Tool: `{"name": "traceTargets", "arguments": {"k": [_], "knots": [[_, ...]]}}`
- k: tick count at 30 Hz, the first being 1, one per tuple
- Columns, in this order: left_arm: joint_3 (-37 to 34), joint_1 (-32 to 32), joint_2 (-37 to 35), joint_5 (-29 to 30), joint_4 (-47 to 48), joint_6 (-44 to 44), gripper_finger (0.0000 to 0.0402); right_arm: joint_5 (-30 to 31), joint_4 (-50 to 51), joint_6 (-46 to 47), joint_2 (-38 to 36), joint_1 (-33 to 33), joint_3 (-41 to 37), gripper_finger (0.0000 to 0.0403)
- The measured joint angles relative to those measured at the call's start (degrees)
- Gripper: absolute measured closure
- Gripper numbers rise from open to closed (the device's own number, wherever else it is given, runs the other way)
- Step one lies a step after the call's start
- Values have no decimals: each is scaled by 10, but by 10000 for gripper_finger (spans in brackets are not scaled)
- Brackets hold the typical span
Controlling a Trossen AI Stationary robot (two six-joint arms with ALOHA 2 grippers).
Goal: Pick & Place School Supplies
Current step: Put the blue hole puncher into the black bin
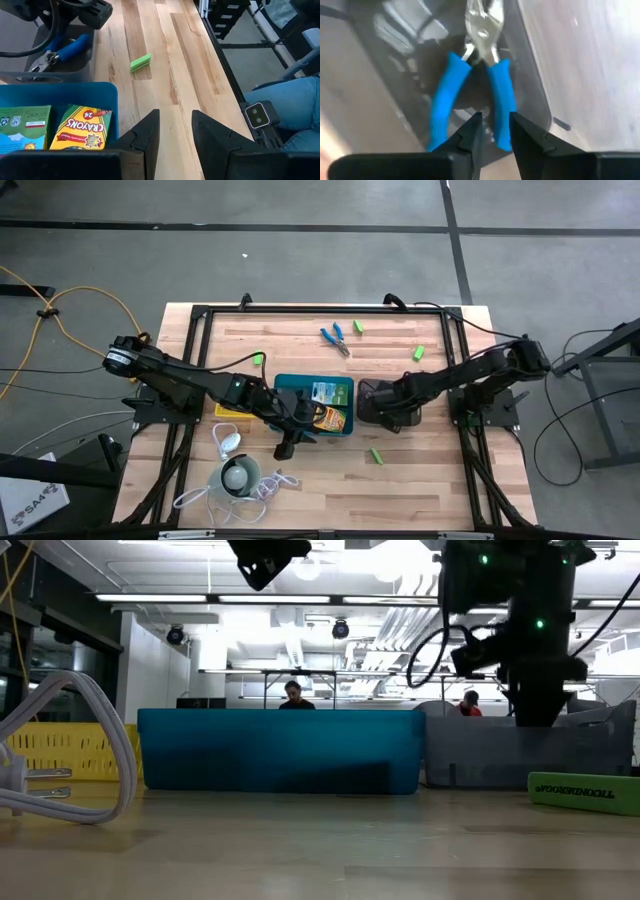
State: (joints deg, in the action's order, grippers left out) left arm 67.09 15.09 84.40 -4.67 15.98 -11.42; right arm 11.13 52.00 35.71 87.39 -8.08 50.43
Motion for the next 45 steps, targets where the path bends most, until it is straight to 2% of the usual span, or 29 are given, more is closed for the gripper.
{"name": "traceTargets", "arguments": {"k": [5, 10, 19, 24, 27, 33, 39, 45], "knots": [[0, -14, -1, -1, -1, 13, 291, -12, 17, -13, -16, 0, 38, 315], [0, -56, -1, 0, 1, 45, 291, -11, 59, -17, -43, 0, 91, 315], [0, -160, -2, 0, 24, 185, 291, -66, 73, -13, -105, 0, 160, 316], [0, -225, -2, 1, 32, 220, 291, -98, 55, 4, -140, -13, 166, 316], [0, -260, -2, 1, 33, 239, 291, -96, 43, 4, -147, -21, 167, 316], [0, -323, 0, 0, 33, 332, 291, -98, 19, 4, -148, -25, 167, 316], [0, -361, 30, -51, 32, 354, 291, -99, -5, 0, -145, -25, 167, 316], [0, -363, 67, -56, 34, 389, 291, -71, -34, -35, -145, -22, 167, 316]]}}
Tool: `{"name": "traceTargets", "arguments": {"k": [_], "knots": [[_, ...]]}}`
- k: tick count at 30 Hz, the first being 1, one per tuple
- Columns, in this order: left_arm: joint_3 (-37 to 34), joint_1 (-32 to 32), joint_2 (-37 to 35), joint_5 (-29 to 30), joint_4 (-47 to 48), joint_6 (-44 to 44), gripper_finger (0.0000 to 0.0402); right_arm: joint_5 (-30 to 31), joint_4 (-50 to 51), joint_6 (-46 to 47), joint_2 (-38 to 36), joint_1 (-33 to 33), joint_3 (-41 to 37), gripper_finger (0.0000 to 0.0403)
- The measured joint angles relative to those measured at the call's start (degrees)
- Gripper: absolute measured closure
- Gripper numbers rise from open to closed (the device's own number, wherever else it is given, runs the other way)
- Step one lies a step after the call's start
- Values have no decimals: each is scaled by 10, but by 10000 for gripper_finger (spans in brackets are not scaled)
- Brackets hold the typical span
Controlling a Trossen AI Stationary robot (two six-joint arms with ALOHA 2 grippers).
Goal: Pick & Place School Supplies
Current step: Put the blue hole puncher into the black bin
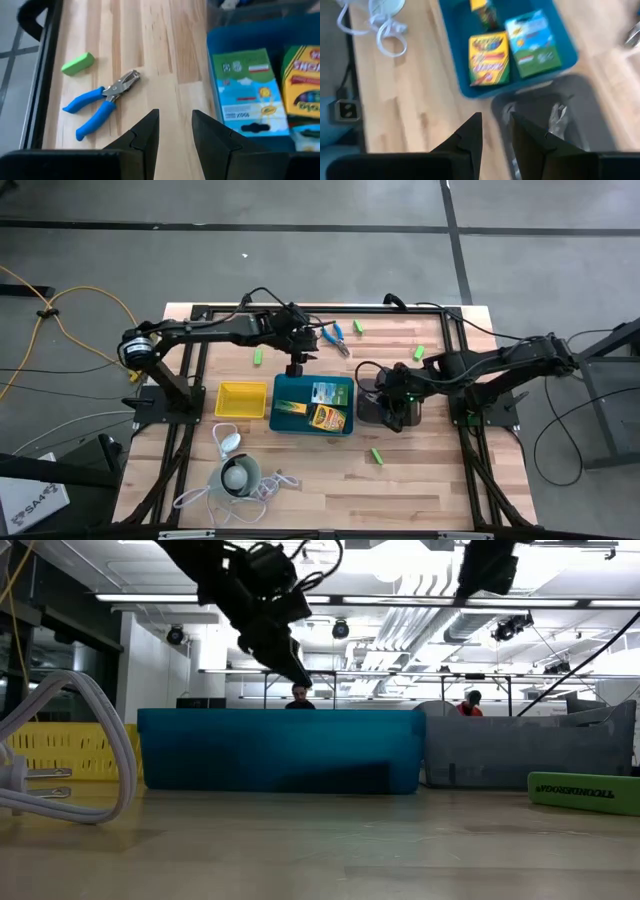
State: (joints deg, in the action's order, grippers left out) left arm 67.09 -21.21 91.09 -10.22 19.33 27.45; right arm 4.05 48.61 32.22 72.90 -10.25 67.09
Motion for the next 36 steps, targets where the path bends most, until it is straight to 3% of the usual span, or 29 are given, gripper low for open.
{"name": "traceTargets", "arguments": {"k": [4, 11, 20, 28, 36], "knots": [[0, -8, 14, 0, -1, 24, 291, 36, -16, -19, 0, 11, 0, 316], [0, -27, 16, 0, 3, 18, 291, 37, -23, -25, 0, 27, 0, 316], [66, -37, 16, -2, 75, 25, 291, 77, -42, -59, 0, 29, 0, 316], [128, -94, 25, -90, 98, 25, 291, 79, -59, -65, 0, 29, 0, 316], [147, -153, 55, -102, 99, 32, 291, 78, -65, -66, 0, 27, 0, 316]]}}
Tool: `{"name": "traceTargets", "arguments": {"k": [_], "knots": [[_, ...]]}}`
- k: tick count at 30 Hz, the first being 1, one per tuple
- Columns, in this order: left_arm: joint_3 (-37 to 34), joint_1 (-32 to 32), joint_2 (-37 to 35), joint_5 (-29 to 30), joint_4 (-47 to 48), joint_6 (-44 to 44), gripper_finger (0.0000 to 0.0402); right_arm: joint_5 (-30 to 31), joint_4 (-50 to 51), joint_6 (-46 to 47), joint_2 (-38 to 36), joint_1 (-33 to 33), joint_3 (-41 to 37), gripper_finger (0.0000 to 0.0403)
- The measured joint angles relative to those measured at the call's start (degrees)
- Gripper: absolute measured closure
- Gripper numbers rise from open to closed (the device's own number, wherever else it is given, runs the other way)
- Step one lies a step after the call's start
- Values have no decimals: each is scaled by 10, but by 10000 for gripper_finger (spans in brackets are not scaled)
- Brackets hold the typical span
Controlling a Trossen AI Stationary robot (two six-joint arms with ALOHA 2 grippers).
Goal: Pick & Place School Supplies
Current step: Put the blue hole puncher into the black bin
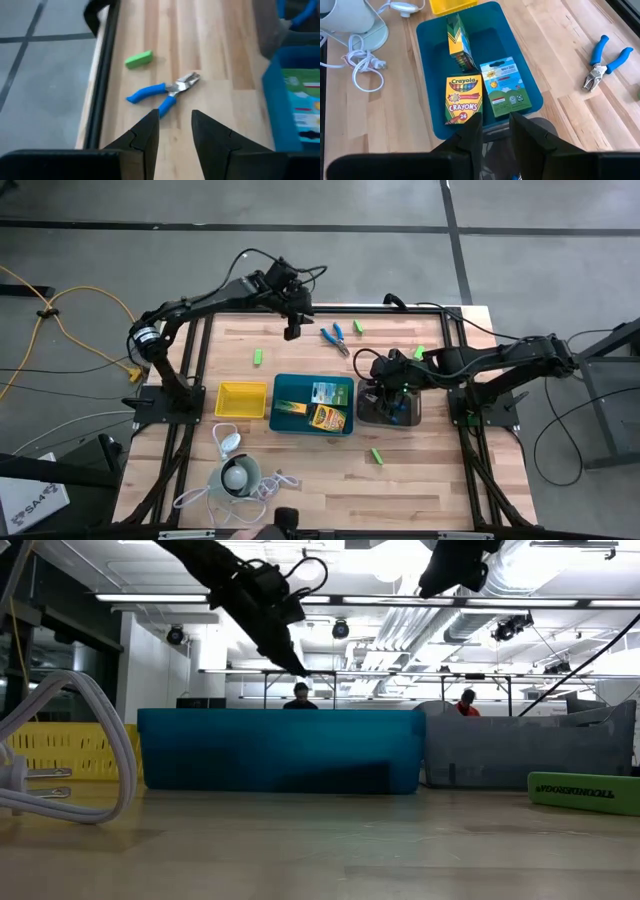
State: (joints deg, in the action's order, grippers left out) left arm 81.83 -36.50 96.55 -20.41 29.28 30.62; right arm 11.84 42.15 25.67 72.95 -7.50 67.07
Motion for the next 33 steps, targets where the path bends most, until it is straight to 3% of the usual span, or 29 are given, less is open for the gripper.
{"name": "traceTargets", "arguments": {"k": [9, 16, 24, 33], "knots": [[124, 11, 45, 5, 59, 21, 291, 0, -9, -3, 0, 0, 0, 316], [250, 4, 136, 7, 155, 38, 291, 0, -9, -2, 0, 0, 0, 316], [258, 5, 218, 10, 193, 83, 291, -2, -3, -1, 0, 0, 0, 316], [259, 45, 262, 13, 192, 227, 291, -2, 23, 0, 0, 0, 0, 316]]}}
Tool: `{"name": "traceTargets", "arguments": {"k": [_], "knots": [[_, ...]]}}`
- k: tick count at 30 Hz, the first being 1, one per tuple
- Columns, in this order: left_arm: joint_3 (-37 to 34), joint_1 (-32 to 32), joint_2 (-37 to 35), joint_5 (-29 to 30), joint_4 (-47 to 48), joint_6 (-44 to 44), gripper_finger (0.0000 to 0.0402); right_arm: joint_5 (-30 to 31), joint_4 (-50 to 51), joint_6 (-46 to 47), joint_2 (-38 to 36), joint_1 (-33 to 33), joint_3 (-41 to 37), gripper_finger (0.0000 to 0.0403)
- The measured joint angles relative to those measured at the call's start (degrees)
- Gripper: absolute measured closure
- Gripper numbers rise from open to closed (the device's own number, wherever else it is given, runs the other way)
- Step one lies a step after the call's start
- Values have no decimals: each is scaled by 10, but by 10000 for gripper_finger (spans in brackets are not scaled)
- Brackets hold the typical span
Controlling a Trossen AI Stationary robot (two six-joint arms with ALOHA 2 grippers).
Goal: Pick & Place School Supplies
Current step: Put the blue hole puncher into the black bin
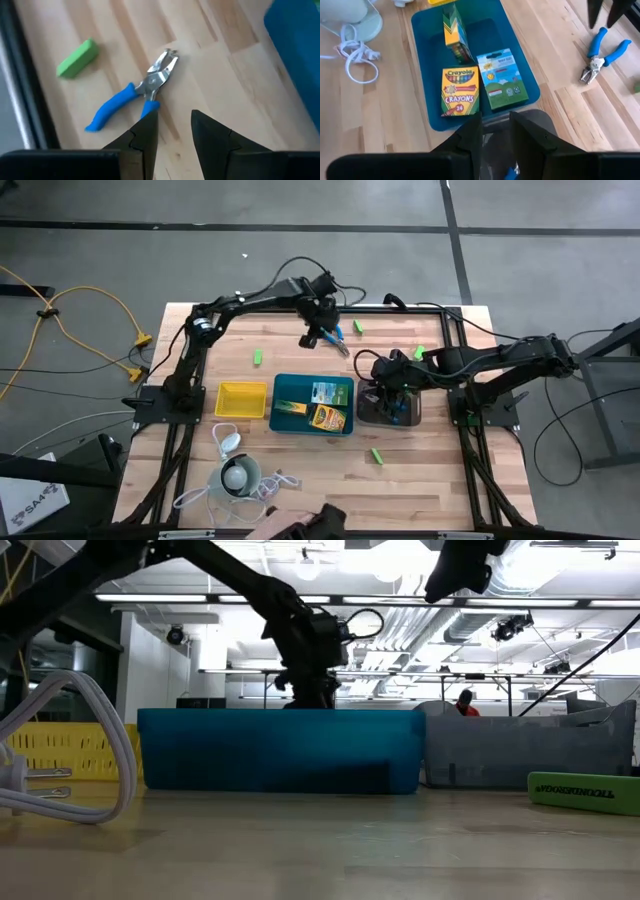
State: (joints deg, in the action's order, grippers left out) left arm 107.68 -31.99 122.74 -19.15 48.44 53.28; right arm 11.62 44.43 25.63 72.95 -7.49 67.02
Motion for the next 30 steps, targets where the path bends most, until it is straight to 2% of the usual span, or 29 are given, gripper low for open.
{"name": "traceTargets", "arguments": {"k": [5, 9, 23, 30], "knots": [[0, 11, 21, 27, 0, 52, 291, 0, 24, 7, 0, -2, 0, 316], [0, 11, 28, 47, -1, 54, 291, 1, 44, 29, 0, -15, 0, 316], [0, 0, 35, 63, 4, 100, 291, 4, 60, 91, 0, -56, 0, 316], [0, 1, 39, 103, -12, 103, 291, 16, 60, 104, 0, -65, 0, 316]]}}
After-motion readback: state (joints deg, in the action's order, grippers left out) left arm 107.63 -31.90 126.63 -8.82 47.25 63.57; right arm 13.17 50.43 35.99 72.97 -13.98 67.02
